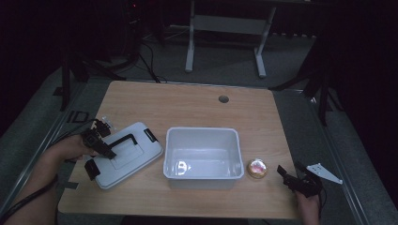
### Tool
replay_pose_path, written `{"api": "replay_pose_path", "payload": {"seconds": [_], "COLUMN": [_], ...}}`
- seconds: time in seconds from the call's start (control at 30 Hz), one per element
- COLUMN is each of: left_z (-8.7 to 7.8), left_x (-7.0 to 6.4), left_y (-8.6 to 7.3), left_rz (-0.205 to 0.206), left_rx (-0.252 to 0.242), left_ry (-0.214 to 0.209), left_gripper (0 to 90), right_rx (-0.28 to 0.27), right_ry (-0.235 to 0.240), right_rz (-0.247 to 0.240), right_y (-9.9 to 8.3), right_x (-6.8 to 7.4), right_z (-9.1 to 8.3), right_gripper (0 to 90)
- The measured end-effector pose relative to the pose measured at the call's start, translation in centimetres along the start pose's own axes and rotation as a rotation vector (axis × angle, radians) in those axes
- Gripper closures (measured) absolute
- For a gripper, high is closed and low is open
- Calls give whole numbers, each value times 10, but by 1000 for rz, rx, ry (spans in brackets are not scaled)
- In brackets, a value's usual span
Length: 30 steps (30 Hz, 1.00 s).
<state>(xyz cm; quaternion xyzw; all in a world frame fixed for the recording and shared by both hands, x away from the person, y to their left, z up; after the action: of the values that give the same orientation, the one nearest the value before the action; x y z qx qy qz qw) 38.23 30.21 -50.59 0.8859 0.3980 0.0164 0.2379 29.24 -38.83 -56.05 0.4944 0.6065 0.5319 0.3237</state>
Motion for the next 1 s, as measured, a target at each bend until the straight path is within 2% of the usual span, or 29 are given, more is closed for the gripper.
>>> {"api": "replay_pose_path", "payload": {"seconds": [0.03, 0.07, 0.17, 0.33, 0.4, 0.47, 0.53, 0.6, 0.63, 0.73, 0.87, 0.93, 1.0], "left_z": [-2, -2, -1, -1, 0, -1, -2, -2, -3, -3, -4, -6, -8], "left_x": [-1, -2, -5, -5, -5, -4, -3, -4, -5, -7, -9, -10, -9], "left_y": [1, 3, 5, 7, 7, 7, 8, 8, 8, 9, 10, 11, 11], "left_rz": [-12, -4, 17, 28, 37, 34, 19, 28, 30, 41, 54, 56, 48], "left_rx": [-9, -18, 6, 22, 34, 31, 20, 29, 39, 56, 66, 41, 39], "left_ry": [-10, -8, -14, 11, 34, 30, 27, 22, 18, 21, 10, -7, -12], "left_gripper": [402, 367, 206, 183, 184, 195, 200, 202, 202, 202, 202, 202, 203], "right_rx": [10, 22, 52, 149, 202, 247, 297, 345, 380, 490, 595, 637, 675], "right_ry": [-24, -44, -86, -141, -122, -105, -67, -30, -19, -16, -8, 6, 29], "right_rz": [-13, -22, -11, -57, -78, -98, -91, -74, -81, -130, -181, -197, -212], "right_y": [0, 1, 1, 4, 7, 9, 12, 15, 15, 15, 14, 14, 14], "right_x": [-1, -1, -6, -7, -5, -4, -3, -4, -3, 1, 8, 11, 13], "right_z": [1, 2, 4, 5, 6, 8, 9, 11, 12, 14, 16, 17, 19], "right_gripper": [137, 137, 137, 137, 137, 135, 135, 136, 136, 136, 137, 137, 137]}}
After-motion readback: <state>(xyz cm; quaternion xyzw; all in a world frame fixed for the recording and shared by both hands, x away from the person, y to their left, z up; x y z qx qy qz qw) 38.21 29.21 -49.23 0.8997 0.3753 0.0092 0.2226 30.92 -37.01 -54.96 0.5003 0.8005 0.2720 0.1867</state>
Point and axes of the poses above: each handheld gripper's, and its own axes: z roughly forward along the jaws, y roughly out of its top, x roughly to its left, the point moved 2 cm from there along z, roughly forward along the jaws, and after that the axes turned 13 degrees about -x, right-handed, at the moved point
